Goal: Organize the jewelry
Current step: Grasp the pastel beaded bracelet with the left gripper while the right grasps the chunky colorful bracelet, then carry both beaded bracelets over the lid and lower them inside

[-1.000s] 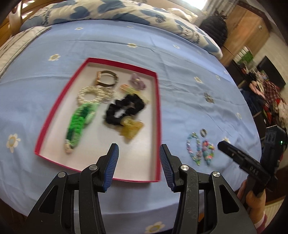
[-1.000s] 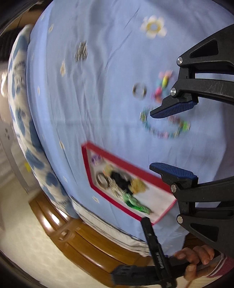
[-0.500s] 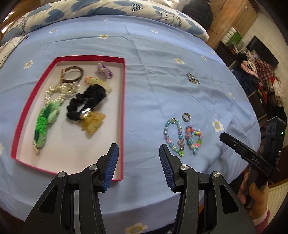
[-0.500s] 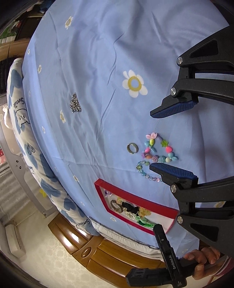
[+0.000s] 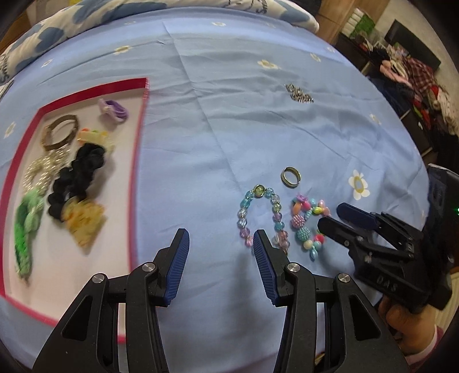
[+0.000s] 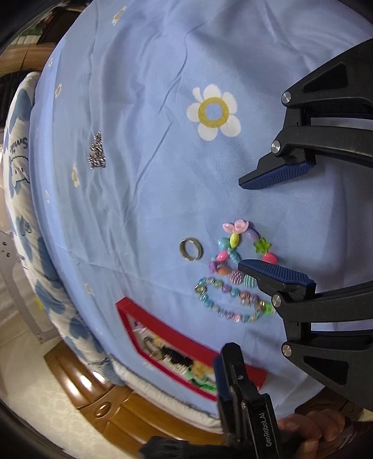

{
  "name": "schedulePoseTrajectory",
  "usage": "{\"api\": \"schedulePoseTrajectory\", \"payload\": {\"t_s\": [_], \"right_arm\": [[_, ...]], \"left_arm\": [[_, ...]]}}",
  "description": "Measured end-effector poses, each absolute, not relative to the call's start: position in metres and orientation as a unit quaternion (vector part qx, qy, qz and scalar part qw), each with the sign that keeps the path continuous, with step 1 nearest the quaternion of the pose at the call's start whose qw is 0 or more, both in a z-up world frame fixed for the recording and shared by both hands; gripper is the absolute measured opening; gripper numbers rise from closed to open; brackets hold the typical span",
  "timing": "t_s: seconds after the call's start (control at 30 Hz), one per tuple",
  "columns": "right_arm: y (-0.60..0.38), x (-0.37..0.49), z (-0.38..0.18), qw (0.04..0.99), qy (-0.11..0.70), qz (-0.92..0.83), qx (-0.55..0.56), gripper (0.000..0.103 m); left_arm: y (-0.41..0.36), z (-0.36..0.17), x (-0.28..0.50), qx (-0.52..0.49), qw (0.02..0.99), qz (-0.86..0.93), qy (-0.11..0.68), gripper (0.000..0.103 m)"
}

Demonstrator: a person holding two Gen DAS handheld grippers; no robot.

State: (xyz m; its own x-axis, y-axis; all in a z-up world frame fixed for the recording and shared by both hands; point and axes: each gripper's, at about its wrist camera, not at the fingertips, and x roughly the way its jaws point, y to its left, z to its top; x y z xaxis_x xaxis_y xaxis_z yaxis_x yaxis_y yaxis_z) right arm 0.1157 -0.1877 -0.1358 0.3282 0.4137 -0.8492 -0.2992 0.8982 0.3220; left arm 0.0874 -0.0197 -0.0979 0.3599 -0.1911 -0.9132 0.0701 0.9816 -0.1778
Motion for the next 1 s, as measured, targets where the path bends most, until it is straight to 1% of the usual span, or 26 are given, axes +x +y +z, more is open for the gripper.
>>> {"api": "schedulePoseTrajectory", "payload": {"t_s": [0.07,0.13,0.2,0.23,0.3,0.33,0.37,0.4,0.43,0.67,1.0], "right_arm": [[-0.185,0.115,-0.138,0.815,0.534,0.22,0.038,0.048],[-0.183,0.114,-0.139,0.818,0.532,0.217,0.022,0.036],[-0.183,0.114,-0.14,0.818,0.532,0.219,0.024,0.027],[-0.184,0.114,-0.14,0.818,0.532,0.217,0.025,0.02],[-0.185,0.114,-0.141,0.818,0.533,0.216,0.025,0.012],[-0.186,0.114,-0.142,0.817,0.533,0.218,0.029,0.009],[-0.187,0.115,-0.142,0.817,0.533,0.218,0.033,0.009],[-0.188,0.116,-0.142,0.816,0.533,0.22,0.039,0.009],[-0.19,0.116,-0.141,0.815,0.534,0.221,0.049,0.007],[-0.2,0.113,-0.128,0.81,0.526,0.24,0.099,0.007],[-0.196,0.107,-0.079,0.824,0.485,0.268,0.118,0.007]], "left_arm": [[-0.025,-0.103,0.093,-0.048,0.82,-0.084,0.564,0.045],[-0.031,-0.111,0.098,-0.041,0.815,-0.087,0.571,0.045],[-0.036,-0.117,0.101,-0.03,0.813,-0.085,0.575,0.045],[-0.038,-0.118,0.101,-0.025,0.815,-0.085,0.573,0.045],[-0.042,-0.118,0.101,-0.013,0.817,-0.089,0.57,0.033],[-0.043,-0.118,0.102,-0.013,0.816,-0.093,0.57,0.02],[-0.044,-0.119,0.103,-0.014,0.815,-0.097,0.57,0.009],[-0.046,-0.118,0.104,-0.017,0.814,-0.104,0.572,0.006],[-0.047,-0.118,0.105,-0.017,0.814,-0.107,0.571,0.007],[-0.044,-0.1,0.094,-0.04,0.82,-0.126,0.556,0.006],[-0.018,-0.053,0.068,-0.085,0.845,-0.128,0.512,0.006]]}}
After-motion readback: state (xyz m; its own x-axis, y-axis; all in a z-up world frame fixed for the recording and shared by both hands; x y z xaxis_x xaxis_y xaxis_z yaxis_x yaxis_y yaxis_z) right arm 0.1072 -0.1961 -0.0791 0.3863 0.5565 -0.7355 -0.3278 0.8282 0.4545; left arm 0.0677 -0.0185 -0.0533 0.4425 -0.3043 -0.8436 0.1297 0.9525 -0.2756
